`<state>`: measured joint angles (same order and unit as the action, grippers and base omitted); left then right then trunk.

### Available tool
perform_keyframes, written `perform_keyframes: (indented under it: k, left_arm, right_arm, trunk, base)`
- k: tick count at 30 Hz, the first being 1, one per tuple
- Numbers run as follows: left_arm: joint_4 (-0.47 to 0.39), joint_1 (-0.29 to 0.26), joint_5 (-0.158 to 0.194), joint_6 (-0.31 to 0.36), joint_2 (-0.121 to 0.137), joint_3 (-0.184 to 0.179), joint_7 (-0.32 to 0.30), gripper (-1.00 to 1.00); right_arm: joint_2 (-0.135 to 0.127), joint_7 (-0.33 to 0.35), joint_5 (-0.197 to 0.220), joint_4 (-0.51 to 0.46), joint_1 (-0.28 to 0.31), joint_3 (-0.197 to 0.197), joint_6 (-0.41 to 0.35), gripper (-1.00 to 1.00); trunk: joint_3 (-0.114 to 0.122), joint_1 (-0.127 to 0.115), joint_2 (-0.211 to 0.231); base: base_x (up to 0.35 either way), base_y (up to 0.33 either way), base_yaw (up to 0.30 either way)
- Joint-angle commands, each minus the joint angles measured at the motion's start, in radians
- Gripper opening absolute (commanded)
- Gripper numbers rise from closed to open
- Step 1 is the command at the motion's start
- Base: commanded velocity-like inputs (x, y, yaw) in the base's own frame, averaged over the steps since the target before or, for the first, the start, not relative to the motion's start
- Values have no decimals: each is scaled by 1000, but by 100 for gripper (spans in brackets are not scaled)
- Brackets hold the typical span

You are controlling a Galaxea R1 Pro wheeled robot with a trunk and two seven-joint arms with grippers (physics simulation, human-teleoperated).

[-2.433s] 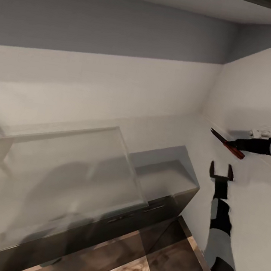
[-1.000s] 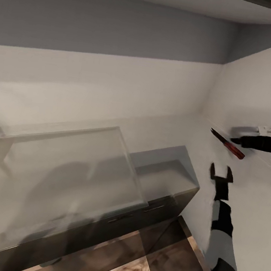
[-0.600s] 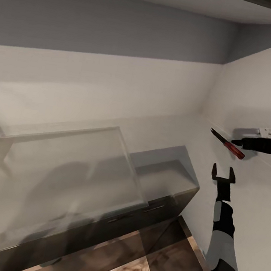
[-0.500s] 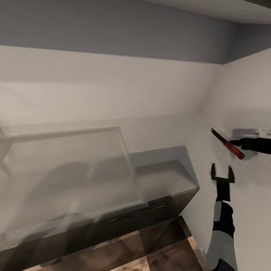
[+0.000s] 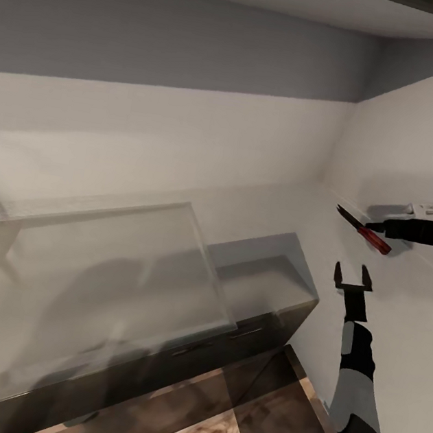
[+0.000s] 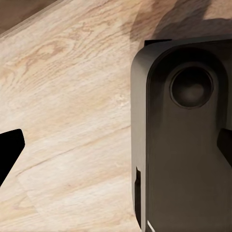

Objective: In the kitchen, take the Vidalia onion out of the sink, dice it on the chopping board with the paring knife, put the diced onion into the bowl on the countertop, then place both the paring knife and the chopping board into the sink.

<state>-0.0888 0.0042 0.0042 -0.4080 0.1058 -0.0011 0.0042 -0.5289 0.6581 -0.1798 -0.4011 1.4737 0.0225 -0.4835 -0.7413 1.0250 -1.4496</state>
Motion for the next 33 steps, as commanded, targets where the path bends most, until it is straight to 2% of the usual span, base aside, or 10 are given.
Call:
perform_keyframes:
  k: [1, 6, 13, 16, 17, 22, 33]
  left_arm:
    - [-1, 0, 0, -2, 0, 0, 0, 100]
    - [-1, 0, 0, -2, 0, 0, 0, 100]
    - [-1, 0, 0, -2, 0, 0, 0, 100]
    - [-1, 0, 0, -2, 0, 0, 0, 100]
    - [-1, 0, 0, -2, 0, 0, 0, 100]
    - [-1, 0, 0, -2, 0, 0, 0, 100]
    - [-1, 0, 0, -2, 1, 0, 0, 100]
  right_arm:
    - [-1, 5, -6, -2, 0, 2, -3, 100]
    - [-4, 3, -6, -2, 0, 2, -4, 100]
    - [-39, 4, -6, -2, 0, -1, -4, 100]
    - [-50, 4, -6, -2, 0, -29, -4, 100]
    - [-52, 3, -6, -2, 0, -55, -4, 100]
    - [-54, 3, -5, -2, 0, -94, -4, 100]
    - [-54, 3, -3, -2, 0, -97, -3, 100]
  trunk:
    - [-1, 0, 0]
    - [-1, 0, 0]
    - [-9, 0, 0]
    - [-14, 0, 0]
    - [-16, 0, 0]
    - [-23, 0, 0]
    - [-41, 0, 0]
  base:
    - [0, 0, 0]
    - [0, 0, 0]
    - [0, 0, 0]
    - [0, 0, 0]
    - [0, 0, 0]
    - [0, 0, 0]
    - [0, 0, 0]
